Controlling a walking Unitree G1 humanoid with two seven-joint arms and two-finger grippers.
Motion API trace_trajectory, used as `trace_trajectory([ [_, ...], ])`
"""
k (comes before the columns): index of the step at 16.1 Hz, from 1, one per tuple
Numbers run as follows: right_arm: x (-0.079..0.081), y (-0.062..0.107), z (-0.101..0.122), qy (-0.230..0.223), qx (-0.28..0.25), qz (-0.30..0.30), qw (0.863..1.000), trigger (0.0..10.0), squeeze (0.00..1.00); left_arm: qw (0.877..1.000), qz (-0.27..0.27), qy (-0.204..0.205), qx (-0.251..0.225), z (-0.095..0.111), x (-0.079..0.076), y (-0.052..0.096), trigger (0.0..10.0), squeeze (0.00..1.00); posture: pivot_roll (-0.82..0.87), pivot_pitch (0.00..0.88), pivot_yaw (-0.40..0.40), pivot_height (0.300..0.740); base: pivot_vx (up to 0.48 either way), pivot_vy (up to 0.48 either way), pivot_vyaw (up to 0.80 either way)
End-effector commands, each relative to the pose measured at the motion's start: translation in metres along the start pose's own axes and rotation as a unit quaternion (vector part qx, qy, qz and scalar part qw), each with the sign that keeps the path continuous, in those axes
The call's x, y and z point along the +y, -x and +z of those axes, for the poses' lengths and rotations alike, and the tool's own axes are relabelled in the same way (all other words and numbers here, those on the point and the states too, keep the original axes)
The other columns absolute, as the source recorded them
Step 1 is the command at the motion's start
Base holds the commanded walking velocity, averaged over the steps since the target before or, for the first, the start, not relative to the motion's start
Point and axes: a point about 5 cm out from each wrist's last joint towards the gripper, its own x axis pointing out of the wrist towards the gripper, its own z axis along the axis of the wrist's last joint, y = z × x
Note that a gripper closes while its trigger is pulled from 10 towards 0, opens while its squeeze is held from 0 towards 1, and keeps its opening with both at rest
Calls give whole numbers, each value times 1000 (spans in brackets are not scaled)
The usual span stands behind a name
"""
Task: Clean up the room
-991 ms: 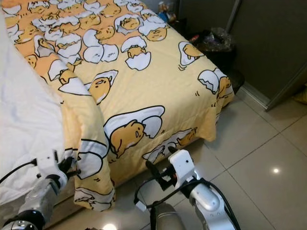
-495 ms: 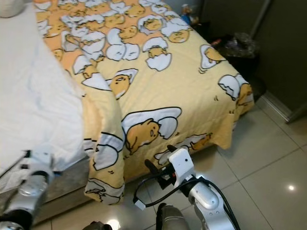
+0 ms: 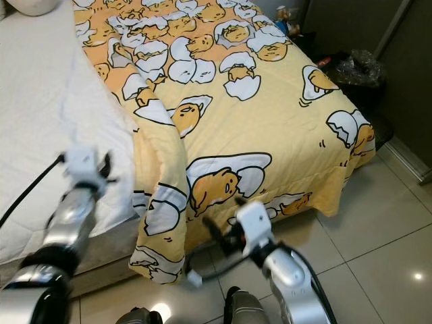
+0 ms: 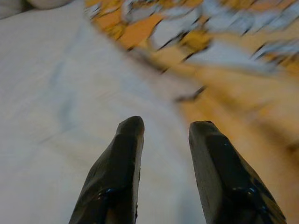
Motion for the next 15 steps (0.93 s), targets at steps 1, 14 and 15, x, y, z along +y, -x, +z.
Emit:
trace_trajectory([
  [1,-3,0,-1,-5,0,-17,1000,10000,0,1000,-23,14,-3,1,-10,1,10000,0,-209,149,50,731,0,0,0],
  [14,-4,-6,4,1,-9,-23,1000,10000,0,998,-35,44,-11,10,-30,-5,10000,0,-213,122,47,731,116,231,0],
  [15,-4,-6,5,2,-10,-23,1000,10000,0,998,-35,44,-10,10,-30,-5,10000,0,-214,119,45,731,0,472,0],
])
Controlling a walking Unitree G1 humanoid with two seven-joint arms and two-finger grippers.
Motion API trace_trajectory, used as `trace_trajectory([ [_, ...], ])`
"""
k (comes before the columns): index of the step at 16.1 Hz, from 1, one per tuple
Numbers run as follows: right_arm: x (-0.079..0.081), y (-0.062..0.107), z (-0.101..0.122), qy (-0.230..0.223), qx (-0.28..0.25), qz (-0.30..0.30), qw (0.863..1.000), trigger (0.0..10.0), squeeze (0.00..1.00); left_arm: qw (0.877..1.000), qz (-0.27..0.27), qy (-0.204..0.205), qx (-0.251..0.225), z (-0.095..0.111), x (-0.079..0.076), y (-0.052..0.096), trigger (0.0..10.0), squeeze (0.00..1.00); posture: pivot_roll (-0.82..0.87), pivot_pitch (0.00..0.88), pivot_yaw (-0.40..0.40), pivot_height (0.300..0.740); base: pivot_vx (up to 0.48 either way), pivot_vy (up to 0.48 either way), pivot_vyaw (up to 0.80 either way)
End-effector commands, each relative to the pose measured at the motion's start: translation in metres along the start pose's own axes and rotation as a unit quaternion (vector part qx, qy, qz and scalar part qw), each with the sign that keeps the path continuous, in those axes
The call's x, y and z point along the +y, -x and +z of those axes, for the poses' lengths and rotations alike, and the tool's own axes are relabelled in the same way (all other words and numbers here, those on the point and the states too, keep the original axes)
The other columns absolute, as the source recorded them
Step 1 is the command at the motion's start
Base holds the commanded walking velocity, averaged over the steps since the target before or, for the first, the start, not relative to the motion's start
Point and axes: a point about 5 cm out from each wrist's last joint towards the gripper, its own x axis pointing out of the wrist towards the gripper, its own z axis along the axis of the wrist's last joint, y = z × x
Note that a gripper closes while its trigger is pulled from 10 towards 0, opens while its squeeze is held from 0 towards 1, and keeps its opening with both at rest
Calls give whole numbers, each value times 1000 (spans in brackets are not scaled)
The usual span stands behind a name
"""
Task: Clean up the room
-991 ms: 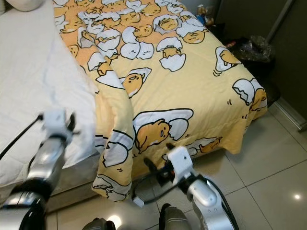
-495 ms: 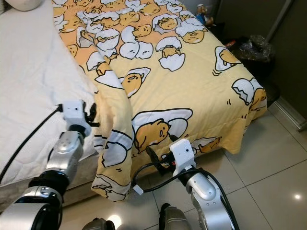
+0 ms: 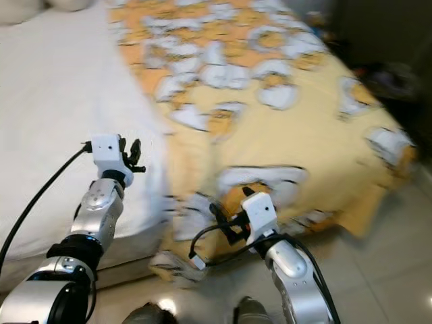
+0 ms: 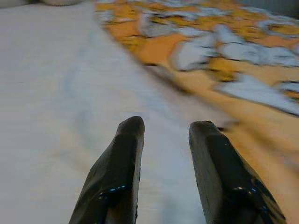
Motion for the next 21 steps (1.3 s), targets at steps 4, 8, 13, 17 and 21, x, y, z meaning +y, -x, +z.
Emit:
trace_trajectory([
  [4,5,0,-4,0,16,10,1000,10000,0,999,-2,-43,8,3,-5,-4,10000,0,-215,125,42,731,0,349,-327],
  [8,2,1,-5,1,10,-7,1000,10000,0,998,-42,-39,24,0,-20,-6,10000,1000,-217,131,46,731,0,0,-461],
  [13,-3,-2,-4,-2,6,-32,999,10000,0,997,-47,-46,40,-4,-23,-6,10000,1000,-221,134,49,731,0,0,-229],
  [17,-5,-3,-6,6,8,-41,999,10000,0,997,-42,-47,46,-9,-19,-4,10000,0,-215,131,52,731,0,0,-428],
  [21,-3,-5,-8,2,13,-40,999,10000,0,997,-49,-33,40,-10,-18,-1,10000,1000,-206,128,51,731,0,0,-177],
])
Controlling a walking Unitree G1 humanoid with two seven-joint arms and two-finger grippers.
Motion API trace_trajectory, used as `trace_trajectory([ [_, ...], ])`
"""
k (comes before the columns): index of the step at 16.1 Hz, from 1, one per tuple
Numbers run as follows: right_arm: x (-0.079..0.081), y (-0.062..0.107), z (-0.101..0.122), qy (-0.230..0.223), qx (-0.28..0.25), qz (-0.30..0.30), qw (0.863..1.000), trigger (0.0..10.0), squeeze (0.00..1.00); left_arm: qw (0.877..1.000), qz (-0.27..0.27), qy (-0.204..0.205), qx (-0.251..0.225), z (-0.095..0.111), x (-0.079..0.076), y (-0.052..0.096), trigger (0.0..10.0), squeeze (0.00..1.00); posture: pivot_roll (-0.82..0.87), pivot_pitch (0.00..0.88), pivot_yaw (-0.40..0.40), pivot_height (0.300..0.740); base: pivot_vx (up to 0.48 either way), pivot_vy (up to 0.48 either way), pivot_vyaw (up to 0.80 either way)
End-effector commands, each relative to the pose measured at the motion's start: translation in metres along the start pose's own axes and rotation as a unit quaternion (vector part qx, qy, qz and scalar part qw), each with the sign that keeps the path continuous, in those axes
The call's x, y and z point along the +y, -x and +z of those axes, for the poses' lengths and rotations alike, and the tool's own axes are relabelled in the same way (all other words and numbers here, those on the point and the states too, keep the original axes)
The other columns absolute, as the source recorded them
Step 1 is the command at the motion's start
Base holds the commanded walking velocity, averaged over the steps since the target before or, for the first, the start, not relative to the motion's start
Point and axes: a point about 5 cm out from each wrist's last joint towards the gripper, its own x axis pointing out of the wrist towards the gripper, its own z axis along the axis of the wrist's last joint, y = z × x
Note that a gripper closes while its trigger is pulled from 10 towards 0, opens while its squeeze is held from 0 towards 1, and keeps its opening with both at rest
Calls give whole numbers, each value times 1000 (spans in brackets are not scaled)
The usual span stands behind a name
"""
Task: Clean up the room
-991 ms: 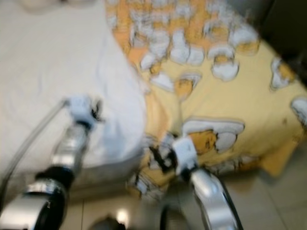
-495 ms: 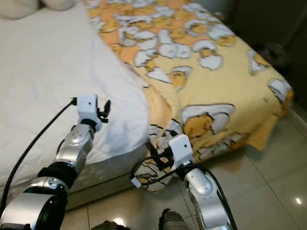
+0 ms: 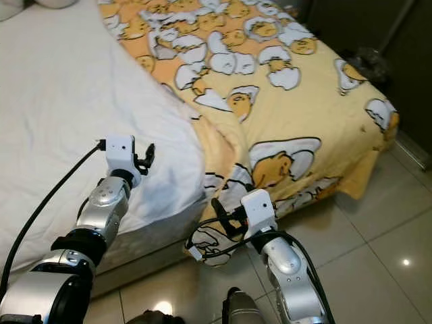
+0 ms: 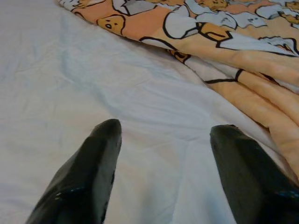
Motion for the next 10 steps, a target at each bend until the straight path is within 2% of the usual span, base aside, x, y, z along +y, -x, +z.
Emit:
trace_trajectory([
  [1,0,0,-4,-4,8,0,1000,10000,0,1000,-7,9,-1,-2,-2,1,10000,1000,-205,125,51,731,0,0,-625],
  [4,-1,0,-4,3,3,-3,1000,10000,0,1000,-3,6,-4,3,-4,-2,10000,1000,-209,115,51,731,0,0,-617],
  [5,-3,0,-3,6,1,-7,1000,10000,0,1000,-5,2,-18,7,-5,-2,10000,0,-210,104,51,731,0,0,-631],
  [8,-6,-1,0,11,-11,-14,1000,10000,0,1000,-3,-7,-17,6,-8,-2,10000,0,-211,92,53,731,0,0,-623],
  [10,-9,-2,3,12,-21,-21,999,10000,0,999,-15,12,-25,6,-12,-1,10000,0,-213,85,54,731,0,0,0],
])
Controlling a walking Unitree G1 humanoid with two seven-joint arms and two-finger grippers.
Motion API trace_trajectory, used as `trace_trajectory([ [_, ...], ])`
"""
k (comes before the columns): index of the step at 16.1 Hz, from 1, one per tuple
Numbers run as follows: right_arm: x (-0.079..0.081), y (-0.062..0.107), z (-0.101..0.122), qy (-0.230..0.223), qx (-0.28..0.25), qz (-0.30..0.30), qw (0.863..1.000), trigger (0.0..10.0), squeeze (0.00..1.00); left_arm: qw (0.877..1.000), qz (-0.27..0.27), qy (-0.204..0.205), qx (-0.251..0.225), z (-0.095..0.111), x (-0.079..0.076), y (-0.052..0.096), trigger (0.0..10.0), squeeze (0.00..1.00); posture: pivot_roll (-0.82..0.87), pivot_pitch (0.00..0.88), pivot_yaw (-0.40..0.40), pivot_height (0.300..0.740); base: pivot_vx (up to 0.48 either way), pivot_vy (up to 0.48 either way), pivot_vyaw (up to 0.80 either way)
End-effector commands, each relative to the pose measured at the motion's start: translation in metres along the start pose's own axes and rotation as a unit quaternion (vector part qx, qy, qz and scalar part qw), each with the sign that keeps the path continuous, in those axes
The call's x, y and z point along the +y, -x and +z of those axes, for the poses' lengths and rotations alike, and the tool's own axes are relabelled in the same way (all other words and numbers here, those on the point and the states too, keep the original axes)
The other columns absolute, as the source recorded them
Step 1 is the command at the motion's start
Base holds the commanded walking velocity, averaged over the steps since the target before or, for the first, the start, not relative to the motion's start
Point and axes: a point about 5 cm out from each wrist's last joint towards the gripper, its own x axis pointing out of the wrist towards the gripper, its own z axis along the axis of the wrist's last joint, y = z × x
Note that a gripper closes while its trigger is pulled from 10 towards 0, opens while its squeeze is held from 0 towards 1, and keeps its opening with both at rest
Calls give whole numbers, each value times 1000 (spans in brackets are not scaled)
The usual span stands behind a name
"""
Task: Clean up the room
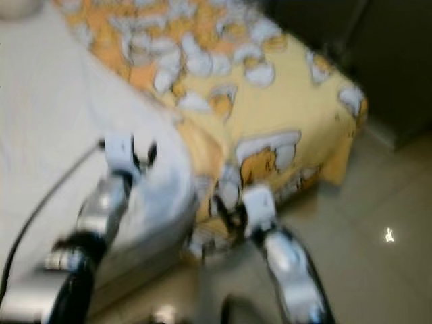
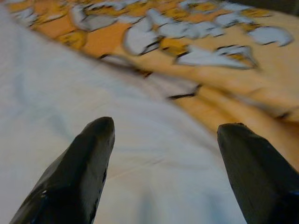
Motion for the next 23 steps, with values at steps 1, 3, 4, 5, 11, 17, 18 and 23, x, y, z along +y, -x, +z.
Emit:
trace_trajectory([
  [1,0,2,-3,0,5,-2,1000,10000,0,1000,-11,-2,-17,2,-2,2,10000,0,-213,84,54,731,472,0,0],
  [3,1,1,-3,0,3,-1,1000,10000,0,999,-28,-28,-32,6,-8,1,10000,0,-214,89,55,731,459,0,0],
  [4,1,0,-2,0,0,-1,1000,10000,0,998,-38,-38,-38,7,-12,2,10000,0,-214,91,56,731,420,0,0],
  [5,2,-1,-1,0,-1,-2,1000,10000,0,997,-44,-41,-38,6,-14,3,10000,0,-216,95,58,731,401,-262,0],
  [11,6,0,-2,-2,-3,6,1000,10000,0,1000,8,4,11,-4,-4,0,10000,0,-222,108,55,731,420,-81,0],
  [17,9,4,-3,-1,1,30,1000,10000,0,999,34,-7,32,-7,7,0,10000,0,-218,116,54,731,88,134,0],
  [18,10,9,-4,4,4,47,999,10000,0,998,39,-4,45,-10,10,0,10000,0,-220,117,54,731,0,0,0],
  [23,14,21,-11,-4,33,97,995,10000,0,981,47,97,161,-32,26,3,10000,0,-232,131,54,731,0,0,0],
])
